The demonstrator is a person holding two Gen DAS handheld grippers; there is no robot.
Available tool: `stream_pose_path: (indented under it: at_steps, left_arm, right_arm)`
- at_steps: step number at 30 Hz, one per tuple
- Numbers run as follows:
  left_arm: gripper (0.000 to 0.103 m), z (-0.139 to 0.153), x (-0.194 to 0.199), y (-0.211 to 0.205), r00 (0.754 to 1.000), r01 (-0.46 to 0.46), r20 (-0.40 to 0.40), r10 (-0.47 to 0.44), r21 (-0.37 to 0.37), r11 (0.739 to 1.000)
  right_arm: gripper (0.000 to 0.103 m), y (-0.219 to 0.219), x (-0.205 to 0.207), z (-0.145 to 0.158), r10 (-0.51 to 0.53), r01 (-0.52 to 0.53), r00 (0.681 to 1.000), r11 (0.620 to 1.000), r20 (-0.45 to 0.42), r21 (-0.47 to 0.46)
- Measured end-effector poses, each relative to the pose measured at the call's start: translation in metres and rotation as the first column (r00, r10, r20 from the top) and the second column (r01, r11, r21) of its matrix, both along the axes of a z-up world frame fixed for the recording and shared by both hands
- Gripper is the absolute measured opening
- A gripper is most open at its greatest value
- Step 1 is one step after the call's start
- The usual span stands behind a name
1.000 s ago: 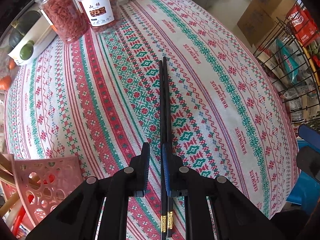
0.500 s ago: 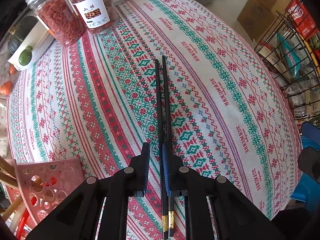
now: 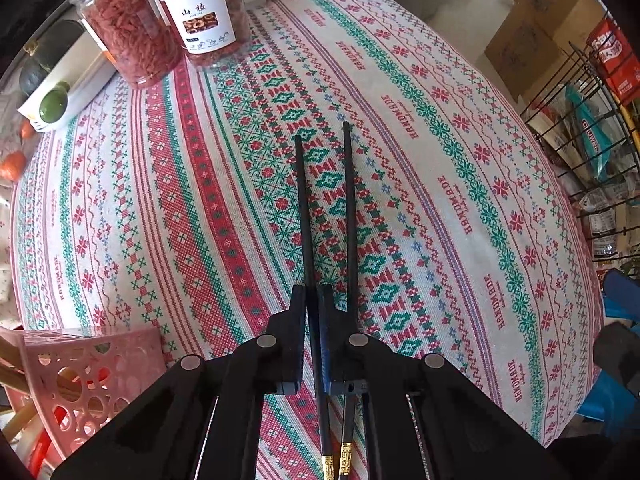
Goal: Organize utensils
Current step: 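Carry the black chopsticks upright over the pink basket with the left tool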
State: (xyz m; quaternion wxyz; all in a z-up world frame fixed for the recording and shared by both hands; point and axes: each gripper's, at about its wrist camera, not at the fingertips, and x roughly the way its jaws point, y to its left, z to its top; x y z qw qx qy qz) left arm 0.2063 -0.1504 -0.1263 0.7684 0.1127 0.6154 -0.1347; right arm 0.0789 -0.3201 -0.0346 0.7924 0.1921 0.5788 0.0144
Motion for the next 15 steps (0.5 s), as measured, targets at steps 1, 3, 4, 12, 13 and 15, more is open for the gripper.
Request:
stream_pose_path:
  at_steps: [1,3,4,12,13,15]
  left_arm:
    - [0.006,0.005,-0.005,0.003,1.000,0.002,0.027,-0.001,-0.011,1.000]
    - [0.006,0.018,-0.017,0.008,0.997,0.022,0.076,-0.020,-0.030,0.999]
    - [0.006,0.026,-0.024,0.011,0.994,0.032,0.101,-0.028,-0.035,0.999]
    - [0.006,0.098,-0.098,0.051,0.957,0.102,0.284,-0.061,-0.132,0.986]
    - [0.006,0.103,-0.106,0.058,0.952,0.105,0.301,-0.057,-0.146,0.984]
    - [0.006,0.112,-0.124,0.072,0.941,0.109,0.334,-0.044,-0.177,0.978]
  right_arm:
    - [0.082,0.000,0.001,-0.001,-0.005,0.005,1.000,1.000,-0.003,-0.001]
    - [0.082,0.000,0.003,-0.003,-0.016,0.016,1.000,1.000,-0.010,-0.003]
    - [0.082,0.001,0.004,-0.004,-0.019,0.019,1.000,1.000,-0.012,-0.006]
    - [0.082,0.021,0.024,-0.028,-0.009,0.006,0.998,0.999,-0.070,-0.036]
    - [0.082,0.025,0.027,-0.033,-0.005,0.002,0.997,0.999,-0.077,-0.039]
    - [0.082,0.033,0.034,-0.040,0.005,-0.009,0.996,0.999,-0.084,-0.041]
